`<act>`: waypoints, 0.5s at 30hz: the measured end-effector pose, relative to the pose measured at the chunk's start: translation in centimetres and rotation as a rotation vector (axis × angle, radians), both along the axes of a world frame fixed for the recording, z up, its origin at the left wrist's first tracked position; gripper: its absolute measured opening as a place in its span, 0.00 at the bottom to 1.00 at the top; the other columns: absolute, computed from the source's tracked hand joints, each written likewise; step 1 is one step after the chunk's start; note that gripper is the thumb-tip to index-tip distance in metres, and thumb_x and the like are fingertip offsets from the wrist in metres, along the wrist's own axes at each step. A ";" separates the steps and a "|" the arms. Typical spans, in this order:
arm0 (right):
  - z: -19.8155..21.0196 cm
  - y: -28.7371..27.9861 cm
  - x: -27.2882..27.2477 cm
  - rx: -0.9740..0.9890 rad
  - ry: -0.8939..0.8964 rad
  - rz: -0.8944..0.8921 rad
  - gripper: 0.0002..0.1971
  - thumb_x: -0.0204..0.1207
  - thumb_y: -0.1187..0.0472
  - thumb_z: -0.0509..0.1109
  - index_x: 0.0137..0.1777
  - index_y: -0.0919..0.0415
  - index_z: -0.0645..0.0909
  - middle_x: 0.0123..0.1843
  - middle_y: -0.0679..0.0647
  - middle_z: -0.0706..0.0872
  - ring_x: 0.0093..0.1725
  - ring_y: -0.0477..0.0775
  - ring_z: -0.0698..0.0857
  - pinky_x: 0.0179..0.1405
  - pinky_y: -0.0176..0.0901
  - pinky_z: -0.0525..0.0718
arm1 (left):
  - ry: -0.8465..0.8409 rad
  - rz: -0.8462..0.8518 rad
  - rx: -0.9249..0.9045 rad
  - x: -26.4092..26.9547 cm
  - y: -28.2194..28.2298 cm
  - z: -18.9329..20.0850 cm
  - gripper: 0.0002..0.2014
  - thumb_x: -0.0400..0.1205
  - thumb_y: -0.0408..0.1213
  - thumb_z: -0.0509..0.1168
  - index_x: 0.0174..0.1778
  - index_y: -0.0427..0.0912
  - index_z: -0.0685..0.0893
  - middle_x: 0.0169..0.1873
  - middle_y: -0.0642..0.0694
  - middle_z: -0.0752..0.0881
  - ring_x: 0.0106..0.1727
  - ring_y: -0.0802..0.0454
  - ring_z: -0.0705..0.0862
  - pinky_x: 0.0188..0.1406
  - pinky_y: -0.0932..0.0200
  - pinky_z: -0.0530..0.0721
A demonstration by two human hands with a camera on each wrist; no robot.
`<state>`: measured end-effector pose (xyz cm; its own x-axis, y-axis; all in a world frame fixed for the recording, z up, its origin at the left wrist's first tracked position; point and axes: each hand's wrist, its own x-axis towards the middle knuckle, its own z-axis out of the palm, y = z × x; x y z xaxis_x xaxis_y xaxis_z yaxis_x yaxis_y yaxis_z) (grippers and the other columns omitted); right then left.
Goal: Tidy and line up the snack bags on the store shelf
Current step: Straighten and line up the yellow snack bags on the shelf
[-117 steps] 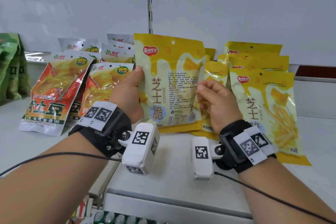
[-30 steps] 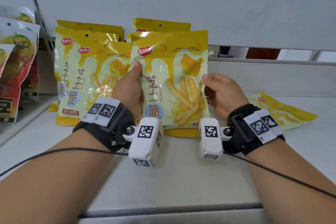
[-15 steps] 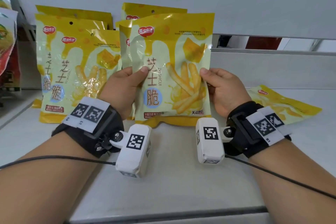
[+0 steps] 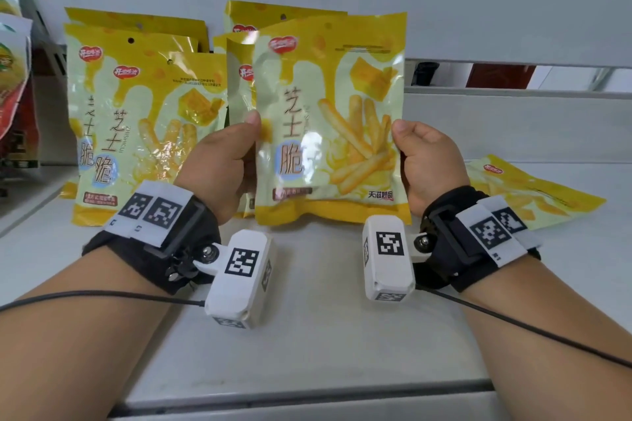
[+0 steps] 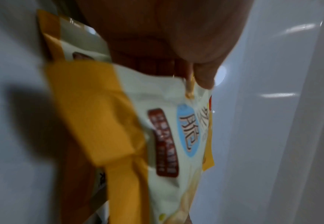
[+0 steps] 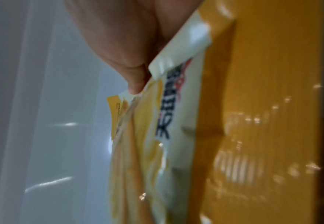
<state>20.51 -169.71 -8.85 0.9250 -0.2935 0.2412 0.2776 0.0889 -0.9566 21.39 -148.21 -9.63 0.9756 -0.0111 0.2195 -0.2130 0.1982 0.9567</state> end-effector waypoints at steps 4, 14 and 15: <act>-0.2 -0.3 0.3 0.018 0.010 -0.044 0.10 0.81 0.59 0.66 0.37 0.54 0.82 0.48 0.61 0.88 0.55 0.65 0.86 0.63 0.66 0.80 | 0.013 -0.247 0.121 -0.8 0.1 -0.3 0.20 0.72 0.48 0.71 0.57 0.43 0.85 0.49 0.42 0.91 0.46 0.46 0.89 0.42 0.52 0.85; -0.4 -0.2 -0.4 0.018 0.102 0.219 0.07 0.77 0.58 0.69 0.41 0.60 0.81 0.35 0.53 0.90 0.33 0.51 0.88 0.31 0.42 0.86 | -0.044 -0.118 0.084 -1.2 -0.2 0.1 0.19 0.66 0.42 0.70 0.53 0.46 0.82 0.56 0.38 0.88 0.57 0.37 0.86 0.59 0.39 0.83; -0.6 -0.3 -0.4 -0.005 0.107 0.212 0.08 0.78 0.60 0.68 0.38 0.59 0.79 0.31 0.50 0.89 0.28 0.48 0.86 0.27 0.38 0.83 | -0.051 -0.106 0.084 -1.3 -0.2 0.2 0.19 0.66 0.42 0.70 0.53 0.47 0.82 0.56 0.39 0.88 0.57 0.37 0.86 0.60 0.38 0.82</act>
